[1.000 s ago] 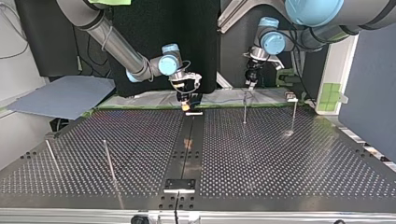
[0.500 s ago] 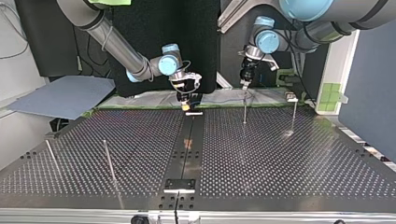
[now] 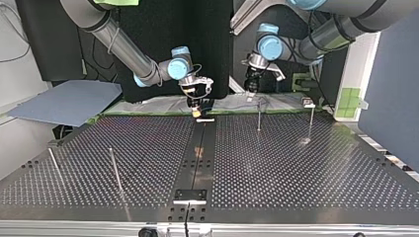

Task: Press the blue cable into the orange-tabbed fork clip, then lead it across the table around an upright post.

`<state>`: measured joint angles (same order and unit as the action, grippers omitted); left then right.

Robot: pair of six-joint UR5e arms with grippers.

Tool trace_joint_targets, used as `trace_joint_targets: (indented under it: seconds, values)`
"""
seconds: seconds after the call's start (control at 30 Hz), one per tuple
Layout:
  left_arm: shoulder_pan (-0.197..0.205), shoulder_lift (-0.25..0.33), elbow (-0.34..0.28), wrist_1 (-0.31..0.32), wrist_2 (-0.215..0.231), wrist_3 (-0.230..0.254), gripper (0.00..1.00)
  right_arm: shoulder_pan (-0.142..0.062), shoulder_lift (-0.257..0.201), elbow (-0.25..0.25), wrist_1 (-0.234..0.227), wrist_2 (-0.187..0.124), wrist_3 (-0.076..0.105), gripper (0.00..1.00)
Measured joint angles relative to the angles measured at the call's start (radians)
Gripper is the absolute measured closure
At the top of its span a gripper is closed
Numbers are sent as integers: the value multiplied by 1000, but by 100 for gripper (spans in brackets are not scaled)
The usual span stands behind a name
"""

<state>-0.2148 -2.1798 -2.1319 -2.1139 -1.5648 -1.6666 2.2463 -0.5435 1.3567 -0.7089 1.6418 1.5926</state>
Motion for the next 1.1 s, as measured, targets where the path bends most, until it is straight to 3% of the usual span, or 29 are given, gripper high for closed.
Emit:
trace_joint_targets:
  seconds: [0.3,0.57,1.1]
  values:
    - [-70,-48,80,-25,-82,-28,0,-1,0,0,3,-3,0,100]
    - [-74,-110,107,-30,-117,-24,0,0,1,0,3,-3,0,100]
    - [-73,-117,174,-63,-141,-24,0,0,1,0,2,-3,0,100]
